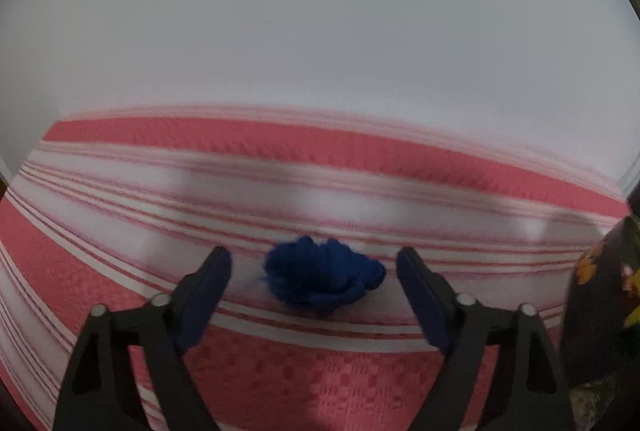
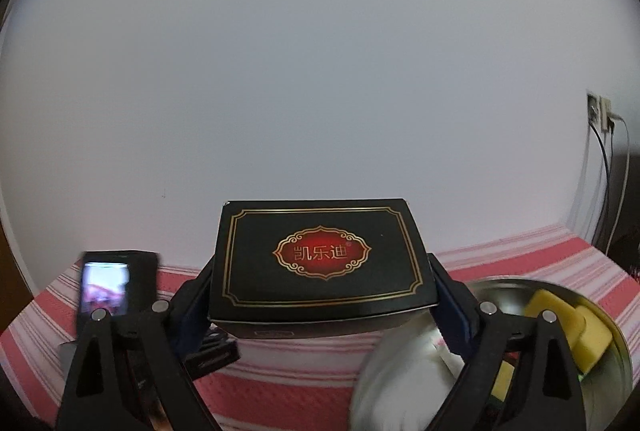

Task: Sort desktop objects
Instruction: 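Grasp the black box with the right tool while the left tool grasps the blue scrubber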

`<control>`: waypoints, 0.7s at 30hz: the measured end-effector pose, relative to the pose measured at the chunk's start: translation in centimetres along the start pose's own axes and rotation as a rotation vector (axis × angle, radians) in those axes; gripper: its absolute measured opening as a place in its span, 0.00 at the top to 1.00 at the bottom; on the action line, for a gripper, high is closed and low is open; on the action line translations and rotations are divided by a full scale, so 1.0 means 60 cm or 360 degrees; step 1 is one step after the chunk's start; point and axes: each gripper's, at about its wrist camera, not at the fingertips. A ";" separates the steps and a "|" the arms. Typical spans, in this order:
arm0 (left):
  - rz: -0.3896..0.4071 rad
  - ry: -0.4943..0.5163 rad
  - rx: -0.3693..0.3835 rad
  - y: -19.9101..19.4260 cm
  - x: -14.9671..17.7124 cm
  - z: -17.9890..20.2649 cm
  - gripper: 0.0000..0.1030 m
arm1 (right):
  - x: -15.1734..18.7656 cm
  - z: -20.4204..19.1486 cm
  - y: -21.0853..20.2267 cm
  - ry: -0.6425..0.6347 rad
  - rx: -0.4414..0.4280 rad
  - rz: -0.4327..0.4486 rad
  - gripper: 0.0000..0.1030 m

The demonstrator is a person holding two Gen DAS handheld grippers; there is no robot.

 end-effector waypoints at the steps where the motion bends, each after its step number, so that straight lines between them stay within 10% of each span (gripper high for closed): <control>1: -0.0022 -0.0002 -0.0015 0.007 -0.003 -0.002 0.24 | 0.001 0.006 -0.004 0.0009 0.0001 -0.0005 0.09; 14: 0.0066 -0.0083 0.0056 0.015 0.003 -0.021 0.45 | 0.023 0.031 0.021 0.0073 -0.0011 -0.0072 0.09; 21: 0.0373 -0.0075 -0.0082 -0.047 0.023 -0.013 0.45 | 0.032 0.049 -0.008 0.0042 -0.0028 0.0008 0.09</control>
Point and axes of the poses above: each gripper's, at about its wrist camera, not at the fingertips, and y roughly the way its jaws point, z to its right, x to its underside, and after that the axes turned 14 degrees about y, right-handed
